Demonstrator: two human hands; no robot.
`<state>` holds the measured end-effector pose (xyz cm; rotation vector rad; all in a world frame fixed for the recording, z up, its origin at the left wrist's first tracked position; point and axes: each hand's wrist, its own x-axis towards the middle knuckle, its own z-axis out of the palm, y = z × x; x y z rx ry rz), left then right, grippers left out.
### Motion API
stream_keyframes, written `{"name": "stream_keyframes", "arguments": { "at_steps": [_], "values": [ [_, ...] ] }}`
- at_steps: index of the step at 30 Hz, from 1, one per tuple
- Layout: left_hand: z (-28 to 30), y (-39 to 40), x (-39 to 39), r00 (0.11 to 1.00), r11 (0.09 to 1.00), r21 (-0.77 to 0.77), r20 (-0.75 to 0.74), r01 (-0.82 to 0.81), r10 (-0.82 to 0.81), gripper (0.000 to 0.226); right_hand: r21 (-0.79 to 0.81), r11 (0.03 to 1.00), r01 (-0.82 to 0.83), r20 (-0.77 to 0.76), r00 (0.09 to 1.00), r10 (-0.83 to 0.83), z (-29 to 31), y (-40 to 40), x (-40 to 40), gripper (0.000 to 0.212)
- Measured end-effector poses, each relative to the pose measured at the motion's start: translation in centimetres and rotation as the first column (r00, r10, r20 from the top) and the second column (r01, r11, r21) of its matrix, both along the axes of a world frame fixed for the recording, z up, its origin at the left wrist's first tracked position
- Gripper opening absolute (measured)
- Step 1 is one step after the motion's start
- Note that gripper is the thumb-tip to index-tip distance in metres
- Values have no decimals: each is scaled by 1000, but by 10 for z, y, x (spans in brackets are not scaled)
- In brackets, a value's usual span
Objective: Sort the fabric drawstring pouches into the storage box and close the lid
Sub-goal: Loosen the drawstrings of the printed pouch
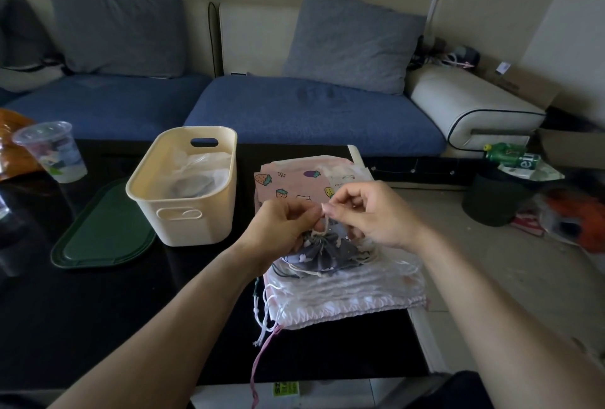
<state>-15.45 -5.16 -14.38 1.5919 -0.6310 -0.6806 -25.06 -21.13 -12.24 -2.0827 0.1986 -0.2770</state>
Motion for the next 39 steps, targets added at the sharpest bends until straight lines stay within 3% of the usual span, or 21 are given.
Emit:
{"name": "stream_keyframes", "arguments": {
  "at_steps": [5, 8, 14, 19, 24, 32, 36, 39],
  "values": [
    [-1, 3, -2, 988, 981, 121, 9, 153, -156, 18, 213, 974, -76, 1, 997, 77, 5, 9, 3, 7],
    [0, 3, -1, 978, 968, 141, -24, 208, -207, 19, 230, 970, -83, -38, 995, 94, 3, 11, 7, 15],
    [6, 6, 0, 958, 959, 61, -100, 276, -269, 21, 167, 981, -99, -77, 991, 113, 2, 6, 4, 9],
    [-1, 4, 2, 958, 968, 24, -155, 249, -243, 29, 210, 971, -114, -57, 990, 128, -6, -4, 2, 8],
    [-1, 3, 4, 945, 971, -16, -225, 238, -236, 28, 68, 993, -97, 32, 995, 95, -8, -6, 0, 14],
    [-2, 1, -2, 972, 983, 45, -164, 178, -168, 21, -153, 987, -37, 74, 996, 49, -12, -5, 5, 28],
    [-1, 0, -3, 976, 986, 51, -161, 157, -147, 22, -24, 999, -45, 71, 996, 46, -7, 3, 3, 21],
    [-1, 0, -2, 972, 990, 13, -190, 141, -136, 4, 189, 981, -45, 56, 998, 35, -5, 9, 5, 14]
  ]
}}
